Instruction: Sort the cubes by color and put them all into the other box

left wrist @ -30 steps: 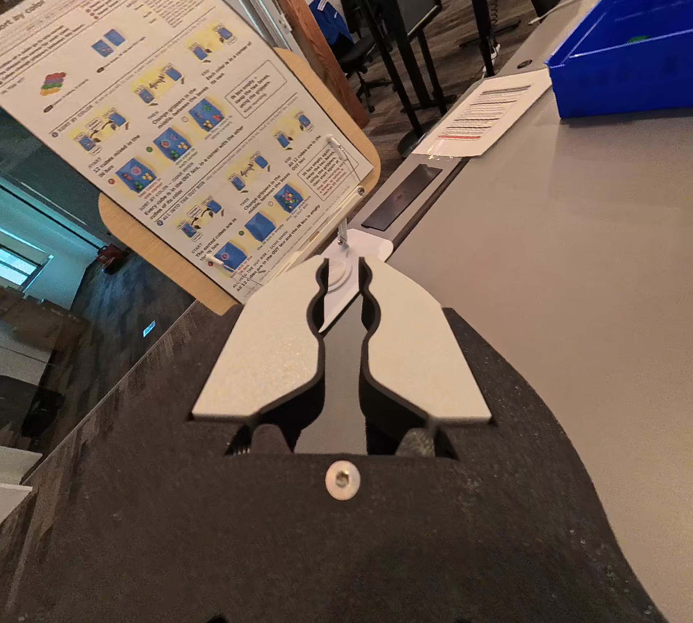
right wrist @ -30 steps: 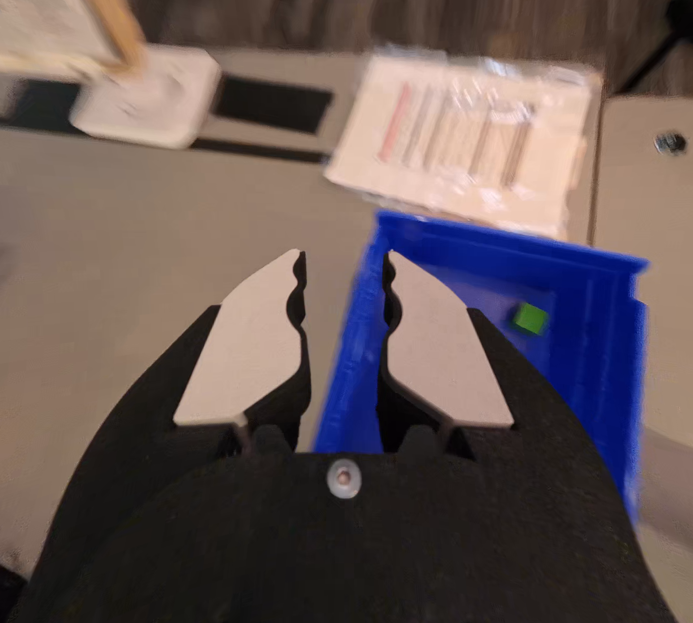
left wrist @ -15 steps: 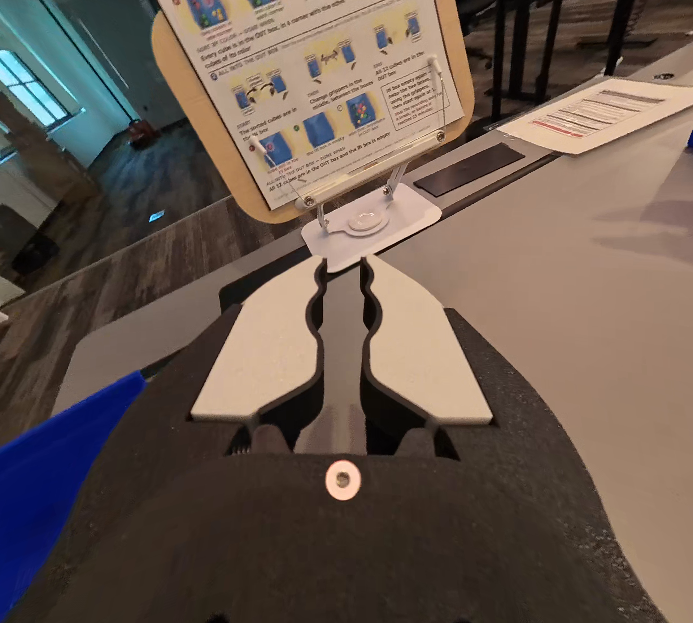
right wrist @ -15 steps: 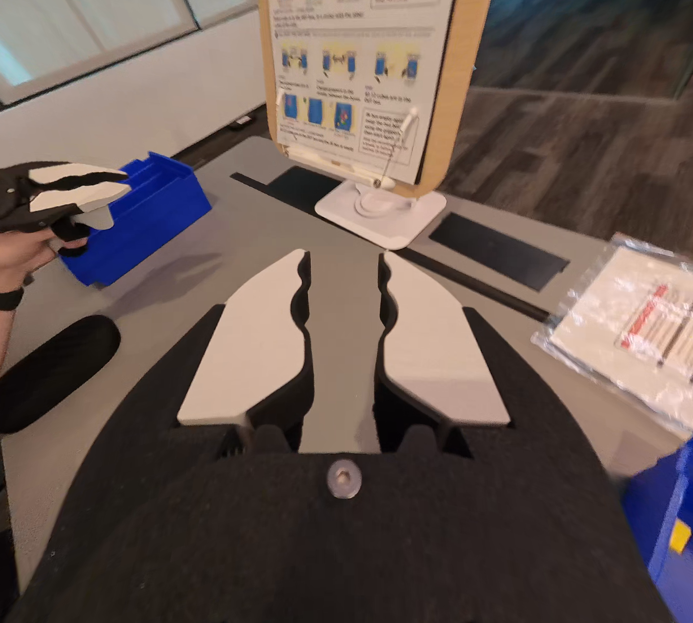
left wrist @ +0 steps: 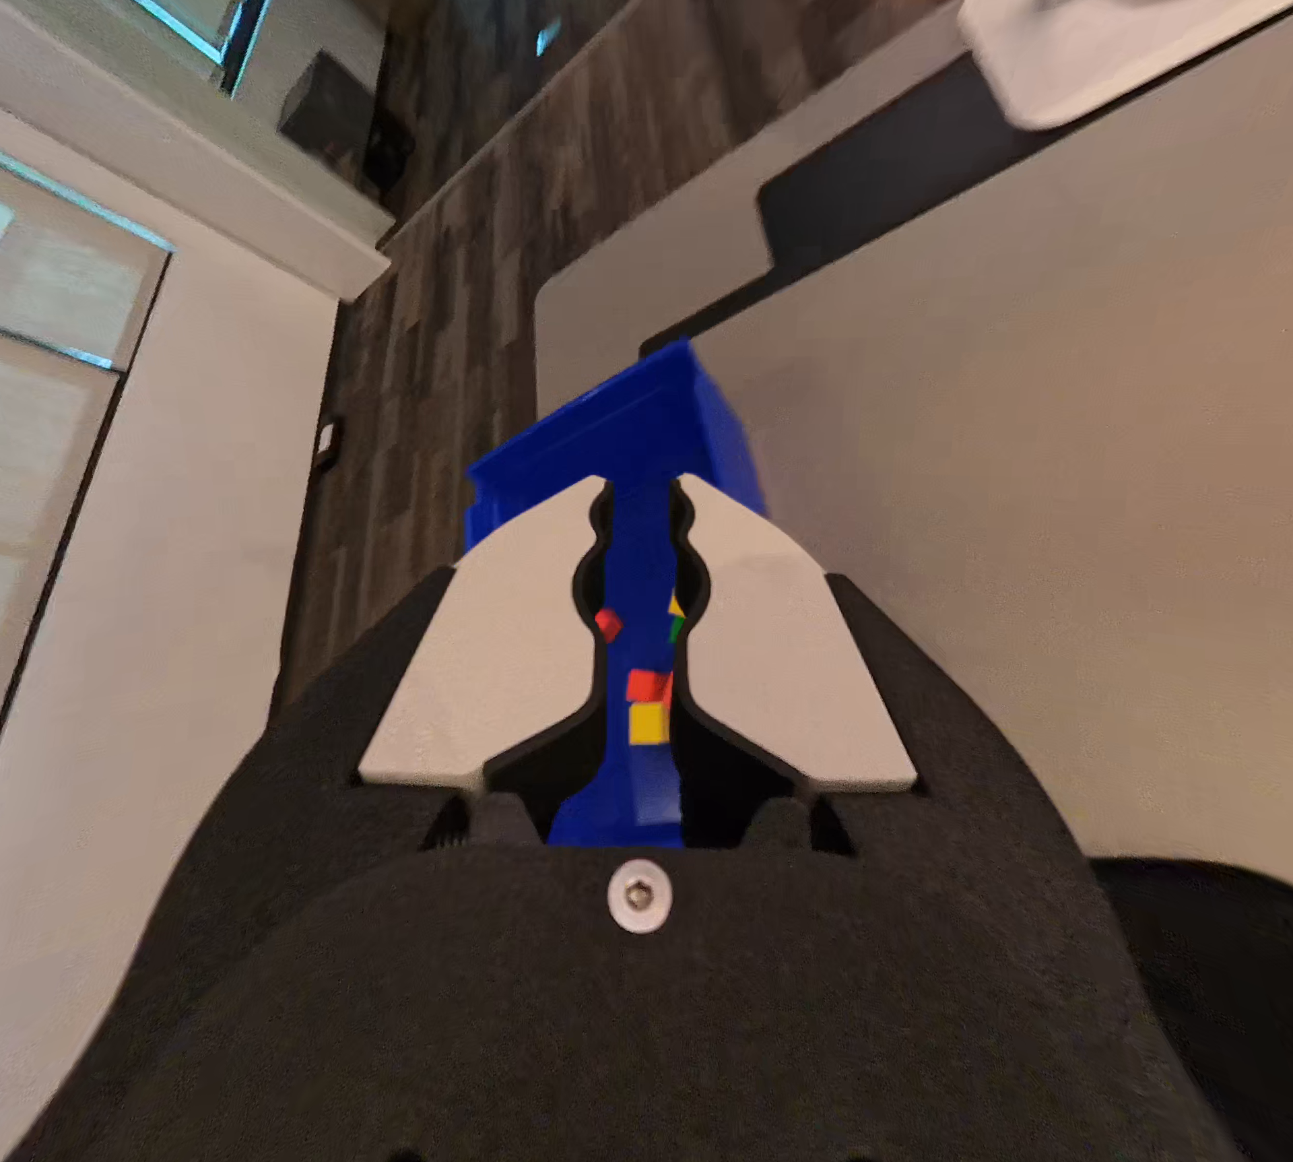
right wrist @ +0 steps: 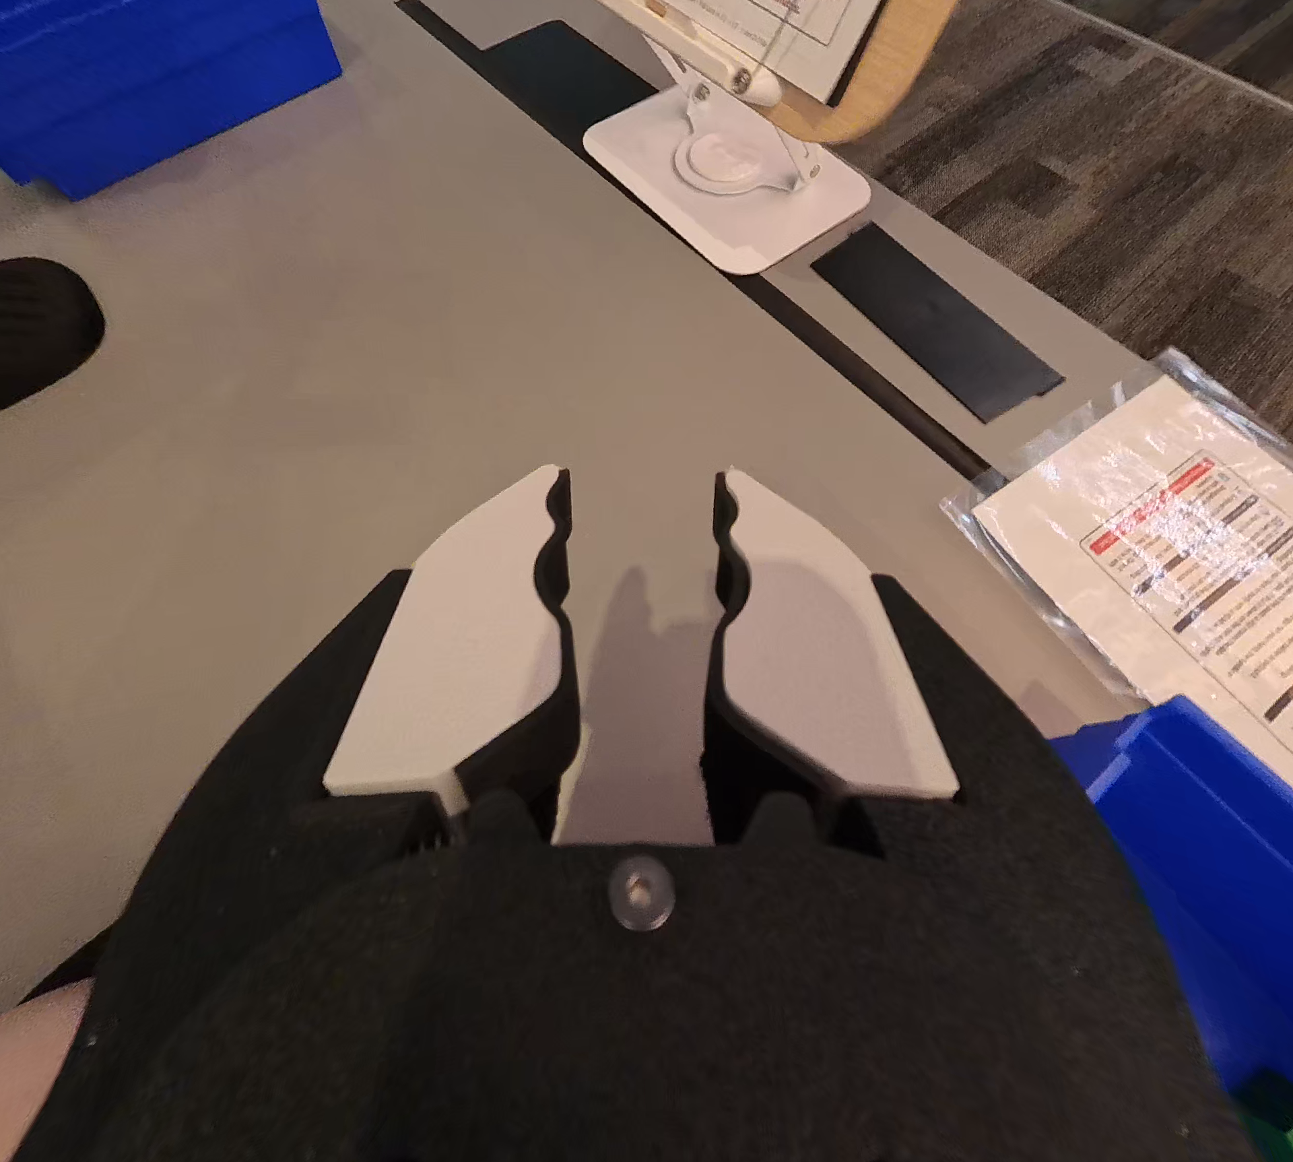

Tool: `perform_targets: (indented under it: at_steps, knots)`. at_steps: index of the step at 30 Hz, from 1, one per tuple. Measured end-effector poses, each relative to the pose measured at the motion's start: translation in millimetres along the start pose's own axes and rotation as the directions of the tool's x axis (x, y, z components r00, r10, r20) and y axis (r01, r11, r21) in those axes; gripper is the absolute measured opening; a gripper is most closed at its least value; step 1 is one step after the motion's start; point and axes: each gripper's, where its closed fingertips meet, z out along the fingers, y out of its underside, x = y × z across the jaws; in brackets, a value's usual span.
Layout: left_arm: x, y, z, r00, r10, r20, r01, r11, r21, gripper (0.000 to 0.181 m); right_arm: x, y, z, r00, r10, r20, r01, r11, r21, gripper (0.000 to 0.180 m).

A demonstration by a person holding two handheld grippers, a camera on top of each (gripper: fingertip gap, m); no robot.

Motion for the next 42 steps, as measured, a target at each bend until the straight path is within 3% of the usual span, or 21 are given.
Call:
perform_targets:
  at_steps: [5, 10, 15, 17, 20, 26, 32, 37, 42]
  knots:
    - [-32.9, 64.3, 29.9, 0.995, -0.089, -0.043, 0.077, 0.972, -0.223, 0.017, -23.9, -20.0, 8.7, 0.994, -0.098, 0.053, 0.097, 0.995, 0.029, 0.038]
    - [-39.3, 135.3, 61.5, 0.983, -0.153, -0.102, 0.092, 0.890, -0.447, 0.017, -33.5, -15.6, 21.3, 0.980, -0.196, 0.019, 0.197, 0.977, -0.078, 0.039]
    - [-32.0, 179.2, 96.2, 0.966, -0.234, -0.106, 0.134, 0.811, -0.569, 0.018, -43.6, -20.3, 26.1, 0.974, -0.224, 0.019, 0.225, 0.969, -0.100, 0.039]
    - [-25.0, 188.6, 105.3, 0.944, -0.311, -0.113, 0.182, 0.774, -0.607, 0.019, -45.3, -24.2, 26.9, 0.973, -0.231, 0.010, 0.231, 0.968, -0.094, 0.039]
    - [-1.5, 194.3, 104.4, 0.883, -0.402, -0.242, 0.165, 0.749, -0.642, 0.020, -47.6, -24.8, 28.5, 0.971, -0.238, 0.008, 0.238, 0.965, -0.107, 0.039]
    - [1.8, 217.3, 89.1, 0.868, -0.375, -0.326, 0.069, 0.741, -0.668, 0.026, -44.9, -19.4, 38.2, 0.971, -0.240, 0.009, 0.238, 0.957, -0.164, 0.039]
    - [8.4, 236.8, 99.6, 0.881, -0.343, -0.326, 0.033, 0.732, -0.680, 0.030, -51.7, -17.7, 48.8, 0.965, -0.259, 0.045, 0.263, 0.946, -0.188, 0.040]
    - [2.0, 241.8, 105.0, 0.907, -0.299, -0.295, 0.007, 0.713, -0.702, 0.031, -58.2, -15.4, 52.6, 0.960, -0.270, 0.070, 0.278, 0.940, -0.198, 0.041]
    - [-0.7, 234.7, 103.0, 0.905, -0.287, -0.315, 0.002, 0.743, -0.670, 0.036, -57.1, -12.1, 53.4, 0.961, -0.264, 0.077, 0.275, 0.938, -0.211, 0.041]
